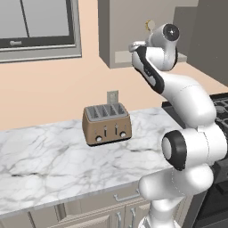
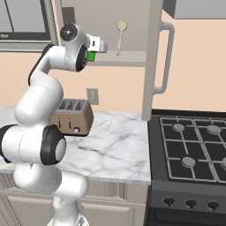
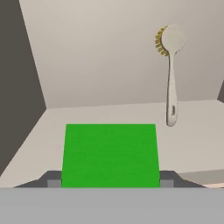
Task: Pick up the sponge and dish brush from the sink, and place them back in the cabinet, and close the cabinet door.
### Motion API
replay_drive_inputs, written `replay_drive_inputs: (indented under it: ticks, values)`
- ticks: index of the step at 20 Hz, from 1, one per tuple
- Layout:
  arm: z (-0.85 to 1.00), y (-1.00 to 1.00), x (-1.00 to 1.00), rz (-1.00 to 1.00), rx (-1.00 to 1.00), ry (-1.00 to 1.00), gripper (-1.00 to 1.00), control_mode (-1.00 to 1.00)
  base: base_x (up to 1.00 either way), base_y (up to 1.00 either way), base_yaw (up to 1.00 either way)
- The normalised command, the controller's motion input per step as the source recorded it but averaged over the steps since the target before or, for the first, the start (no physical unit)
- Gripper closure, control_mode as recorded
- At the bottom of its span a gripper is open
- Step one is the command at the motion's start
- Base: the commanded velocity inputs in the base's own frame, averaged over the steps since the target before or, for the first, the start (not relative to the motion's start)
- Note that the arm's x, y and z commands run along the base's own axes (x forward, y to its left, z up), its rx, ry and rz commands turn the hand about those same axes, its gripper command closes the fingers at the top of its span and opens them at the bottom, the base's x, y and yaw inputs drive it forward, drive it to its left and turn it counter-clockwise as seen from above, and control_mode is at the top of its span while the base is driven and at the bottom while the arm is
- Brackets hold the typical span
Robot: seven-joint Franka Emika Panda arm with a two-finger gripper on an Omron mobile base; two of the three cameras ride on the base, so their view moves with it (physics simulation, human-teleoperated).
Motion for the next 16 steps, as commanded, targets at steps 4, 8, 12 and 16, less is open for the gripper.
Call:
replay_drive_inputs:
  ticks: [4, 8, 12, 16]
  values:
    - [-0.09, 0.00, 0.16, 0.00, 0.00, 0.00, 1.00, -1.00, 0.00, 0.00, 0.00]
    - [-0.06, 0.00, 0.15, 0.00, 0.00, 0.00, 1.00, -1.00, 0.00, 0.00, 0.00]
    - [-0.02, 0.00, 0.10, 0.00, 0.00, 0.00, 1.00, -1.00, 0.00, 0.00, 0.00]
    - [-0.04, 0.00, 0.12, 0.00, 0.00, 0.00, 1.00, -1.00, 0.00, 0.00, 0.00]
